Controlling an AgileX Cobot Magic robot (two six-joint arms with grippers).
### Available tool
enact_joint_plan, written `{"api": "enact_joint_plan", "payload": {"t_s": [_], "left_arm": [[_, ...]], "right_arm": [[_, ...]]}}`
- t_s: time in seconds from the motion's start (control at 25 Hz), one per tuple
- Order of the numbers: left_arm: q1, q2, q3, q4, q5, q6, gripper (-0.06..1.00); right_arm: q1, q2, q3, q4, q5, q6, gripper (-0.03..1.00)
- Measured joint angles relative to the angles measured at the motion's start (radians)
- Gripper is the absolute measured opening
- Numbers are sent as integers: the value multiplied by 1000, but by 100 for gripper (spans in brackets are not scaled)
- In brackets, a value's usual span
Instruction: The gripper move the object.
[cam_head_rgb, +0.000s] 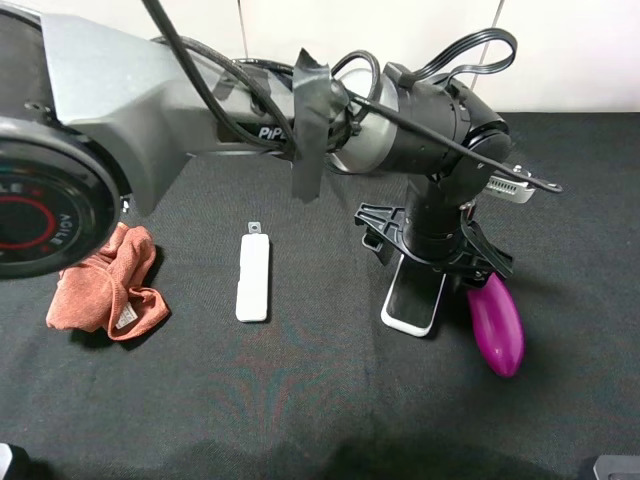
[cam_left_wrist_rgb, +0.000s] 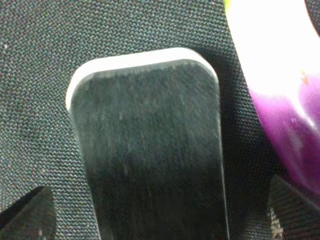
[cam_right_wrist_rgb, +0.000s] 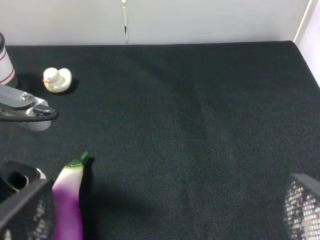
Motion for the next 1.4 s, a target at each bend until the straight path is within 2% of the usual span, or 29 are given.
{"api": "enact_joint_plan", "payload": {"t_s": [0.8,1.12,1.4], "left_arm": [[0,-44,0,-33,46,13,91],[0,-104,-25,-36,141,97,91],[16,-149,-96,-40,281,208,91]], "right_arm": [[0,0,0,0,0,0,69],[0,0,0,0,0,0,69],[0,0,0,0,0,0,69]]}}
